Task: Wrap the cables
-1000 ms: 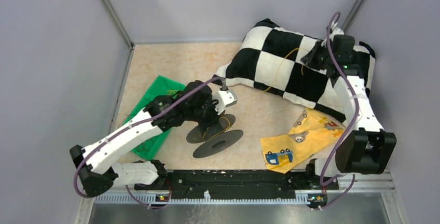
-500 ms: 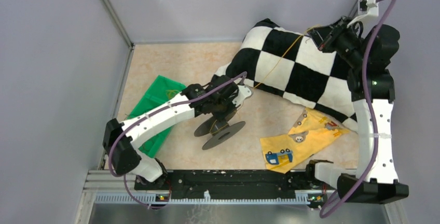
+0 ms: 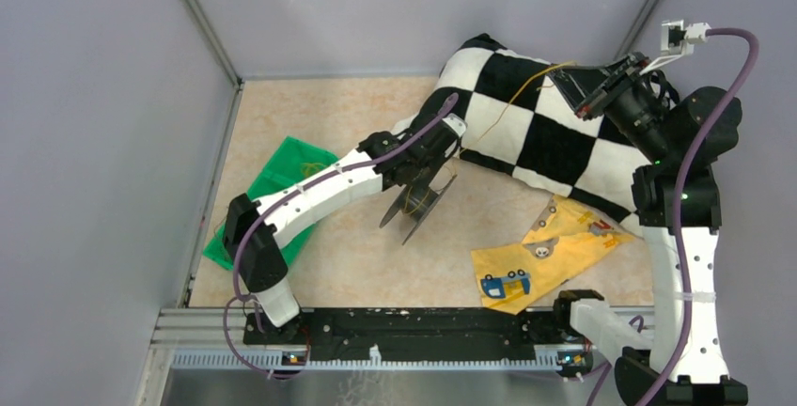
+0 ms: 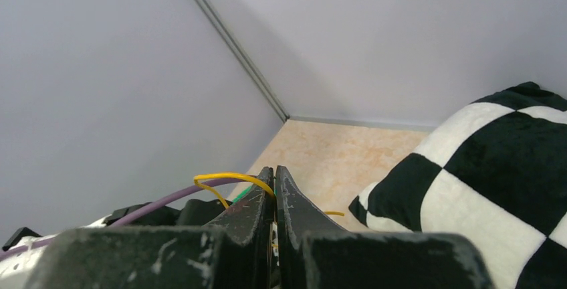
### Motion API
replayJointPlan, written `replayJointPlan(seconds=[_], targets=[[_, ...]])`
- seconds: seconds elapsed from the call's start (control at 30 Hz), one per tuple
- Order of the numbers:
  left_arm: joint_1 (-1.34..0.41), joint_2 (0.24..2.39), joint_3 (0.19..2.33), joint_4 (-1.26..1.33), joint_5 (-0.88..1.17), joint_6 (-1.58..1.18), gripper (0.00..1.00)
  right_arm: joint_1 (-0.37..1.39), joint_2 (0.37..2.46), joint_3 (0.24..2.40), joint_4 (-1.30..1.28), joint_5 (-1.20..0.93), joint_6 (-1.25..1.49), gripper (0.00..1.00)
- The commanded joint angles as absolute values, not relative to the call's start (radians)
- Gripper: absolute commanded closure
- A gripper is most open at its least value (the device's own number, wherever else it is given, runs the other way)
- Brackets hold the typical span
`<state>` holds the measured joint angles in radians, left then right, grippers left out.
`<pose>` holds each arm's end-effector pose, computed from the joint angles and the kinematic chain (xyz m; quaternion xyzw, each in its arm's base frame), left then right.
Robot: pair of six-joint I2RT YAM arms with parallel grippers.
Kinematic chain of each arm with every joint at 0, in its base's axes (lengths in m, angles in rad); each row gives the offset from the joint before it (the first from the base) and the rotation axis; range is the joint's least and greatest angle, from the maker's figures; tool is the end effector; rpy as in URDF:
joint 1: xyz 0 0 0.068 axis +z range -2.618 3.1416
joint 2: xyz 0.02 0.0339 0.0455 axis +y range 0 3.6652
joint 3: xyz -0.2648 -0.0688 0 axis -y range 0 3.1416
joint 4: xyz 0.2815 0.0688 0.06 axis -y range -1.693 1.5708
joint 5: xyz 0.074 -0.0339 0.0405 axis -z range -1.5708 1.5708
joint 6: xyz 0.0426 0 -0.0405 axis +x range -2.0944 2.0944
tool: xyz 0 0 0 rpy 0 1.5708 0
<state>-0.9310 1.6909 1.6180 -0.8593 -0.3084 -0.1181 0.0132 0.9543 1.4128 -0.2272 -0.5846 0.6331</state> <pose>0.2523 -0.3173 0.3237 0.3266 0.8808 -0.0291 0.3415 0.1990 0.0261 0.5331 -0.0338 0.6350 0.4080 0.6551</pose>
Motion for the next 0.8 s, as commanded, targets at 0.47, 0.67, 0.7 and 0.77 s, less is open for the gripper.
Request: replayJointPlan(seconds=[0.47, 0.67, 0.7, 0.77], targets=[[-0.928, 1.742, 1.69, -0.74, -0.604, -0.67, 1.0, 0.03, 0.918, 1.391, -0.018, -0.674, 0.785, 1.0], [-0.923, 1.819, 1.777, -0.763, -0.697, -0.809, 1.0, 0.052, 0.91, 1.427, -0.015, -0.704, 0.792, 1.0], [-0.921, 1.837, 1.803, -0.787, -0.703, -0.821, 1.0, 0.053, 0.906, 1.435, -0.017, -0.707, 0.793, 1.0], [-0.914, 1.87, 1.853, -0.823, -0.698, -0.856, 1.0, 0.054, 0.891, 1.44, -0.018, -0.713, 0.797, 1.0]])
